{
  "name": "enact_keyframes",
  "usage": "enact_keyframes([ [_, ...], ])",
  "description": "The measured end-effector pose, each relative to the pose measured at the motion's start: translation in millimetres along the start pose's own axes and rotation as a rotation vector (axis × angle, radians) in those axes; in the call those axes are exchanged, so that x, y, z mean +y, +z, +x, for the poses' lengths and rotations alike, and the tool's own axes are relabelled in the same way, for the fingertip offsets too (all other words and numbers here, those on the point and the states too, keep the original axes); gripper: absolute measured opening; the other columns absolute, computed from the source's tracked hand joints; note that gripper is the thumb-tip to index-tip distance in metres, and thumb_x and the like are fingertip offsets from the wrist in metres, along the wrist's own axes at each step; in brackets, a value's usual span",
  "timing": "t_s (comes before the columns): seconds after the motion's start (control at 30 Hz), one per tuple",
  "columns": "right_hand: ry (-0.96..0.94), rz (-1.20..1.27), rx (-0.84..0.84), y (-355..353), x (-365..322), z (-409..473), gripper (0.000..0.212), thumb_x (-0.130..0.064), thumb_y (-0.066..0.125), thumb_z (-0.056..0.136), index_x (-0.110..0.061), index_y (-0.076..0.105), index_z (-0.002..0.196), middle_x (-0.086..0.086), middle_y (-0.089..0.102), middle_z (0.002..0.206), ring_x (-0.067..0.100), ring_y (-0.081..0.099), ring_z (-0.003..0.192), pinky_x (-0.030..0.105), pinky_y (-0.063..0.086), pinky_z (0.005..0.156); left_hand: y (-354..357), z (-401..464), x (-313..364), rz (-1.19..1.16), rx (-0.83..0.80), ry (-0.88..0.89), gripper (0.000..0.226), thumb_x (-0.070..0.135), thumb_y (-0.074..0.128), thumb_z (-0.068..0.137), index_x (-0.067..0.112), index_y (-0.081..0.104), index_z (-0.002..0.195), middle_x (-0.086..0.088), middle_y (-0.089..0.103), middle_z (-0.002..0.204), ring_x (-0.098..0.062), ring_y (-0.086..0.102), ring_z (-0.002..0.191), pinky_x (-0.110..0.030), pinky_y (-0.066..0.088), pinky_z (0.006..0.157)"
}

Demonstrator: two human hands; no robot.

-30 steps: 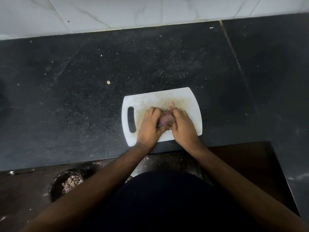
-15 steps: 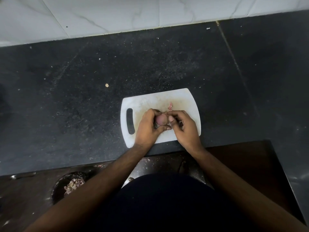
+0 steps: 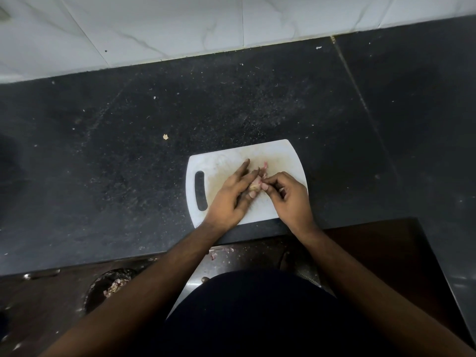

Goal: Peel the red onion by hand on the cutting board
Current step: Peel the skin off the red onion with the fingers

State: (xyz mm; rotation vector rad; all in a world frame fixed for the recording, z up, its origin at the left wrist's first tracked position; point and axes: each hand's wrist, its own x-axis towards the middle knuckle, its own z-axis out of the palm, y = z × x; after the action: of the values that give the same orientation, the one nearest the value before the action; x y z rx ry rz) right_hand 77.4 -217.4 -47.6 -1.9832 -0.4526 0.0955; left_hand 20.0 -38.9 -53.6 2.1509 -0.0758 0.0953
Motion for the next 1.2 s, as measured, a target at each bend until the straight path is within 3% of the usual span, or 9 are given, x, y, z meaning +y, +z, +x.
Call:
enact_keyframes([
  [0.1, -0.027, -0.053, 0.01, 1, -1, -2, 0.002, -0.015, 0.069, 0.097, -0.013, 0.069, 0.096, -0.008, 0.069, 0.091, 0.006, 0.065, 0.083, 0.026, 0.054, 0.074, 3, 1, -2, 0.115, -0.013, -0.007, 0.072, 0.038, 0.07, 0.094, 0.021, 0.04, 0.158, -0.008, 0.044, 0.141, -0.021, 0.044, 0.134, -0.041, 0.044, 0.112],
  [0.17, -0.036, -0.072, -0.008, 1, 1, -4, 0.005, -0.016, 0.069, 0.097, -0.011, 0.068, 0.096, -0.008, 0.068, 0.09, 0.005, 0.063, 0.081, 0.022, 0.051, 0.072, 4, 1, 1, 0.114, 0.024, -0.044, 0.074, 0.036, 0.07, 0.094, 0.023, 0.037, 0.158, -0.002, 0.051, 0.132, -0.019, 0.049, 0.124, -0.037, 0.046, 0.106],
  [0.33, -0.088, -0.139, -0.081, 2, 3, -5, 0.003, -0.018, 0.067, 0.098, -0.016, 0.068, 0.098, -0.01, 0.066, 0.093, 0.005, 0.06, 0.079, 0.027, 0.05, 0.067, 4, -3, 8, -0.114, 0.156, -0.113, 0.051, 0.01, 0.072, 0.095, 0.019, 0.04, 0.133, 0.0, 0.063, 0.131, -0.001, 0.062, 0.12, -0.018, 0.049, 0.098],
  [0.47, -0.062, -0.078, -0.057, 0, 0, -4, 0.02, -0.019, 0.068, 0.098, -0.019, 0.067, 0.119, -0.009, 0.071, 0.111, 0.003, 0.067, 0.097, 0.019, 0.053, 0.08, 4, -4, 3, 0.007, 0.154, -0.035, 0.039, 0.014, 0.068, 0.097, 0.015, 0.052, 0.133, 0.002, 0.062, 0.124, -0.016, 0.06, 0.115, -0.028, 0.05, 0.097],
  [0.63, -0.032, -0.028, -0.056, -2, -1, -3, 0.018, -0.013, 0.074, 0.094, -0.012, 0.076, 0.112, -0.011, 0.075, 0.105, -0.007, 0.067, 0.094, 0.013, 0.052, 0.083, 3, -2, 5, 0.03, 0.134, 0.056, 0.037, 0.008, 0.064, 0.099, 0.008, 0.056, 0.135, -0.007, 0.054, 0.13, -0.017, 0.055, 0.124, -0.025, 0.044, 0.107],
  [0.87, 0.083, 0.013, -0.067, -9, 2, 3, 0.018, -0.011, 0.08, 0.087, -0.012, 0.081, 0.105, -0.007, 0.08, 0.09, 0.001, 0.073, 0.079, 0.024, 0.06, 0.075, 6, -5, 5, 0.099, 0.102, 0.056, 0.038, 0.012, 0.062, 0.1, 0.008, 0.053, 0.137, -0.006, 0.052, 0.134, -0.021, 0.051, 0.124, -0.027, 0.04, 0.11],
  [1.07, -0.011, -0.112, -0.092, -14, 7, 4, 0.019, -0.033, 0.073, 0.091, -0.023, 0.079, 0.107, -0.011, 0.079, 0.092, 0.003, 0.074, 0.083, 0.039, 0.062, 0.076, 4, -4, 7, 0.101, 0.091, 0.033, 0.037, 0.01, 0.062, 0.1, 0.009, 0.052, 0.136, -0.004, 0.057, 0.13, -0.018, 0.053, 0.12, -0.025, 0.04, 0.105],
  [1.2, -0.097, -0.206, -0.087, -13, 4, 4, 0.024, -0.035, 0.068, 0.09, -0.02, 0.076, 0.106, -0.008, 0.078, 0.094, 0.01, 0.073, 0.083, 0.039, 0.061, 0.074, 4, -4, 7, 0.06, 0.092, -0.016, 0.04, 0.011, 0.06, 0.1, 0.012, 0.047, 0.139, -0.003, 0.056, 0.13, -0.018, 0.055, 0.119, -0.024, 0.042, 0.105],
])
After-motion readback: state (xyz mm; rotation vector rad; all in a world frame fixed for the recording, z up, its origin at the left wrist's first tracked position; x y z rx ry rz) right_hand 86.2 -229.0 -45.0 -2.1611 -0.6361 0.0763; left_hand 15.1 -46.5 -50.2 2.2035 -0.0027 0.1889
